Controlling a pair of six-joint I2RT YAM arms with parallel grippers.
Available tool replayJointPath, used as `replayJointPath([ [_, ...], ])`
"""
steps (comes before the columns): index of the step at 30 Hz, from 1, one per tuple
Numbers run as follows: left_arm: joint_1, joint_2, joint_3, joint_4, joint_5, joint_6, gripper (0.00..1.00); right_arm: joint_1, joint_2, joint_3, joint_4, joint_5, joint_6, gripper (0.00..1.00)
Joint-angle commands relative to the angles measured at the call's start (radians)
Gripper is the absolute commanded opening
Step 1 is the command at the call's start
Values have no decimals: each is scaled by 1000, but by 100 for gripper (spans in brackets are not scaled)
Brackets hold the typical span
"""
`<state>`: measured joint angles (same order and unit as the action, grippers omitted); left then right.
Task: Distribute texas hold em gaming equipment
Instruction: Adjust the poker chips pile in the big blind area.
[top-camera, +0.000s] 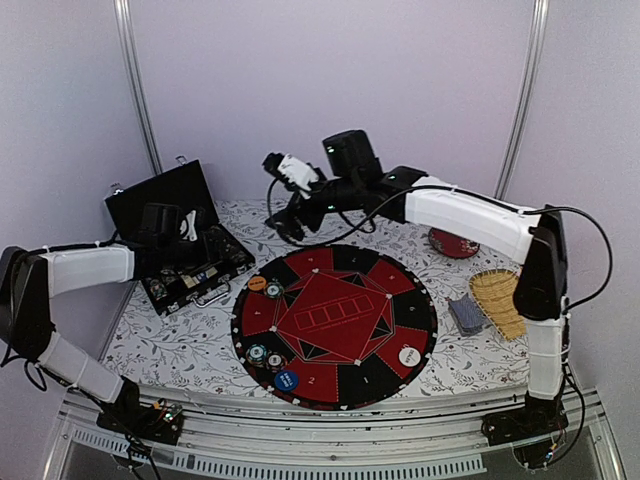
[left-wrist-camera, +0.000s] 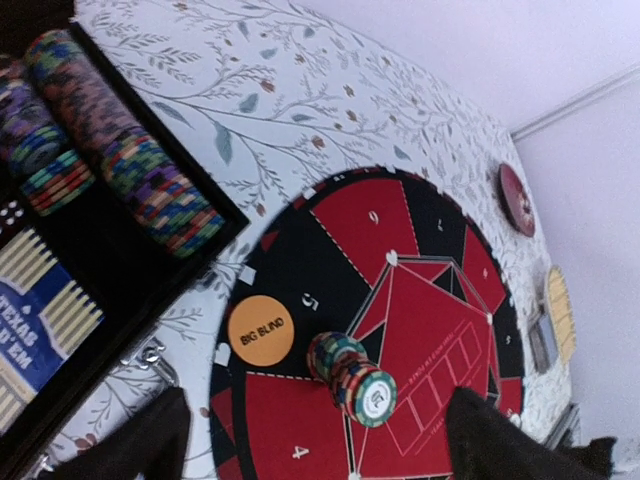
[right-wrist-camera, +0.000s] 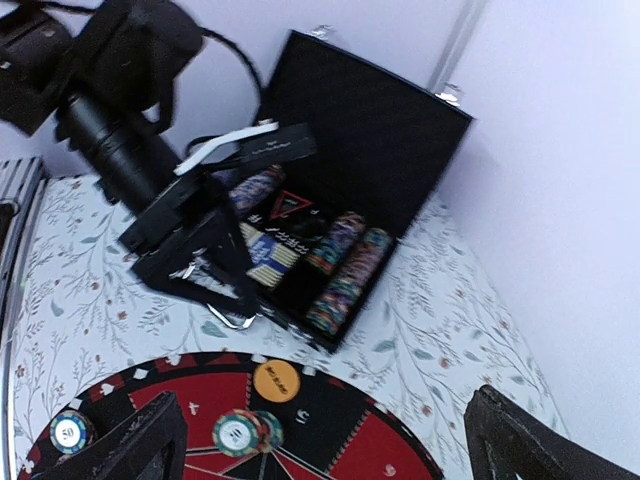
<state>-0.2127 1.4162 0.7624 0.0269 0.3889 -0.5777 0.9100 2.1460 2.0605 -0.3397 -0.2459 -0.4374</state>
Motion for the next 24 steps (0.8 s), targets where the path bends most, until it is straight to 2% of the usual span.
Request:
replayJointPath([
  [1,-149,53,95,-127,-136,99,98,-77,-185,-215,76,176,164,99],
  [3,-222,91,119,-161,-155,164,98,-88,-248,-303,64,200,186,99],
  [5,-310,105,126,-218,-243,253,98,-91,-305,-401,66,212,189,99],
  [7,-349,107,125,-245,-319,302,98,-90,-343,-482,66,203,190,99],
  [12,-386,201,239,-339,-370,394,98,-90,-383,-608,69,196,220,99],
  [20,-419,324,322,-499,-453,543,98,-91,-407,-674,61,200,218,99],
  [24,-419,378,363,-505,-362,586,98,-90,-410,-671,67,194,199,99],
])
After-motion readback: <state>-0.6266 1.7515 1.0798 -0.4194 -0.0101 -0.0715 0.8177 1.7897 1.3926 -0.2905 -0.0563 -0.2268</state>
